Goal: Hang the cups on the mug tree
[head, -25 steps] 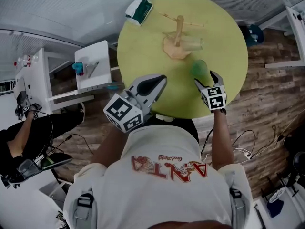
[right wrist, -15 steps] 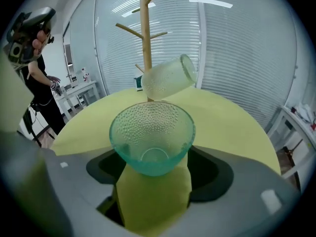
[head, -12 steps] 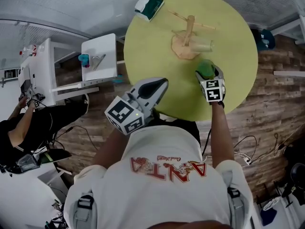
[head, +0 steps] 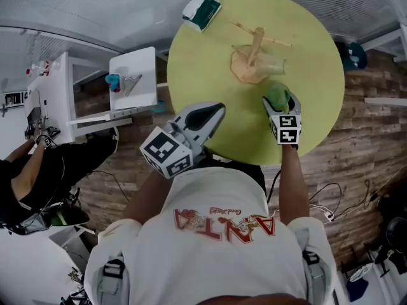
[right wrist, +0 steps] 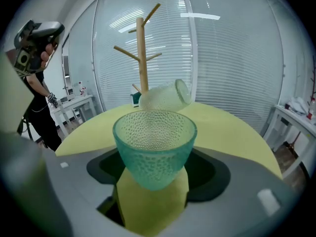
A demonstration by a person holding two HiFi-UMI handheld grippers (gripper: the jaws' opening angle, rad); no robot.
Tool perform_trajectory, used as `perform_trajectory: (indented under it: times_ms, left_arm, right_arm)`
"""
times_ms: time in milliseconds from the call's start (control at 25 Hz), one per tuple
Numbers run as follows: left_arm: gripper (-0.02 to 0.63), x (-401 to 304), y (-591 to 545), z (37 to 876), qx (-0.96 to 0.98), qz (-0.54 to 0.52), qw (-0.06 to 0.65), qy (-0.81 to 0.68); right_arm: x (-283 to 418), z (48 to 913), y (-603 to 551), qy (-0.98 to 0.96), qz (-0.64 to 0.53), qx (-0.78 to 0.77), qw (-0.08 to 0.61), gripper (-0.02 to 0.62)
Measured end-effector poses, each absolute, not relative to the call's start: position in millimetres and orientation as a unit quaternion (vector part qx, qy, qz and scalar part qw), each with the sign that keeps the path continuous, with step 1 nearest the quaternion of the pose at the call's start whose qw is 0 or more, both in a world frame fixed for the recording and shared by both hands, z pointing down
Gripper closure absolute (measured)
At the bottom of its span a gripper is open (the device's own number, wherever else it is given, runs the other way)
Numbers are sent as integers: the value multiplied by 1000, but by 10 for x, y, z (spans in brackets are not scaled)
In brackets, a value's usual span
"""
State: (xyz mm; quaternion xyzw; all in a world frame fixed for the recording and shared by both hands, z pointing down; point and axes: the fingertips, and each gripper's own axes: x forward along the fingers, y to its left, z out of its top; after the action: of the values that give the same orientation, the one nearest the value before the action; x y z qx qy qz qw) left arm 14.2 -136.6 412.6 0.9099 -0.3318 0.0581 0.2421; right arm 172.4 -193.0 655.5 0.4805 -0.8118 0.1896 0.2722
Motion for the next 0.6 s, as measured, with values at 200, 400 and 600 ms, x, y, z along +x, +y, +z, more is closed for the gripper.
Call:
perform_trajectory:
  times_ms: [200, 400, 600]
  left_arm:
    - [597, 189, -1387, 4063, 917, 49, 237, -317]
    - [597, 211, -1394, 3985, 925, 32, 230, -300]
    - [597, 197, -1379, 3875, 932, 13, 223, -286]
  right_arm:
    - [1949, 6061, -1851, -797, 150, 506, 294, 241]
    - [2269, 5358, -1998, -752, 67, 557, 347, 241]
    - [2272, 4758, -2249, -728, -18, 559, 396, 242]
